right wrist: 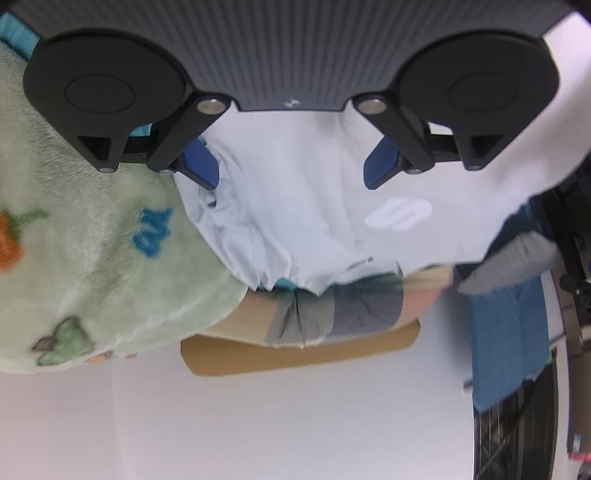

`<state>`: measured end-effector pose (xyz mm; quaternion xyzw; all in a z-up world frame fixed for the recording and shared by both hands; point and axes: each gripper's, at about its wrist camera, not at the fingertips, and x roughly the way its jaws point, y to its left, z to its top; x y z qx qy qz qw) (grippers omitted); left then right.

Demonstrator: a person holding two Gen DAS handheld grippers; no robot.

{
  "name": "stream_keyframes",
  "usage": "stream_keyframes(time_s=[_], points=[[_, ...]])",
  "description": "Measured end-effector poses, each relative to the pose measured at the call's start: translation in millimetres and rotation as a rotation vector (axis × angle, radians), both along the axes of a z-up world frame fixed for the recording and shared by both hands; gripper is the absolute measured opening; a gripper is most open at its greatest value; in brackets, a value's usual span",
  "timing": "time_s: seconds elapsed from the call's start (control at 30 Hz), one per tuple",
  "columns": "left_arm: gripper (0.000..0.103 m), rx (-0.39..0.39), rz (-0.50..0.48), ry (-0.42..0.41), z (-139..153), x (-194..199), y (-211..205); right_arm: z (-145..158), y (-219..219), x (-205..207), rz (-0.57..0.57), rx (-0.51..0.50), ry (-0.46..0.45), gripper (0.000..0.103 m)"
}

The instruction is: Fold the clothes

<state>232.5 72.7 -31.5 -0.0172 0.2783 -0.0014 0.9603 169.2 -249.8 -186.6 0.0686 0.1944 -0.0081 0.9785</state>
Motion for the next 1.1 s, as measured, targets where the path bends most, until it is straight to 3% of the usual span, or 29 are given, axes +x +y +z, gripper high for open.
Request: stream_keyframes(time_s=[0.1,0.2,0.37,0.5,0.57,0.67,0.8,0.83,0.9,1.1], points=[[0.098,-0.035,-0.036,-0.010,17.8,-41.8,-34.6,9.7,-8.6,-9.7,0.002,0.038,-0.023,0.086],[0.100,-0.060,-0.068,-0.011,25.0,-79.6,-66.1,15.8,-23.1,-20.3,0.011,0.111,-0.023,0.086],[0.102,-0.102,-0.150,0.031,14.2,-127.1,-107.9,29.8,-41.8,-43.0,-0.022,0.193,-0.034,0.086],[0.102,-0.127,-0.201,0.049,-4.9,-148.1,-111.5,36.8,-50.9,-50.0,-0.020,0.269,-0.045,0.086],[0.102,-0.104,-0.215,0.050,-13.2,-150.6,-109.6,34.8,-60.1,-46.6,-0.030,0.346,-0.032,0.086],[0.102,-0.092,-0.202,0.063,-23.2,-149.0,-100.7,24.3,-79.9,-34.3,-0.059,0.497,0.008,0.076],[0.102,-0.185,-0.127,0.109,-31.0,-134.1,-79.3,-0.5,-106.1,-13.3,-0.108,0.653,0.046,0.071],[0.102,-0.209,-0.108,0.118,-32.9,-129.8,-74.2,-7.9,-111.9,-5.2,-0.117,0.684,0.063,0.062],[0.102,-0.240,-0.072,0.127,-36.3,-121.3,-66.5,-23.4,-123.4,10.8,-0.138,0.747,0.098,0.055],[0.102,-0.274,-0.017,0.140,-47.7,-97.9,-59.2,-70.5,-138.4,60.7,-0.197,0.834,0.167,0.054]])
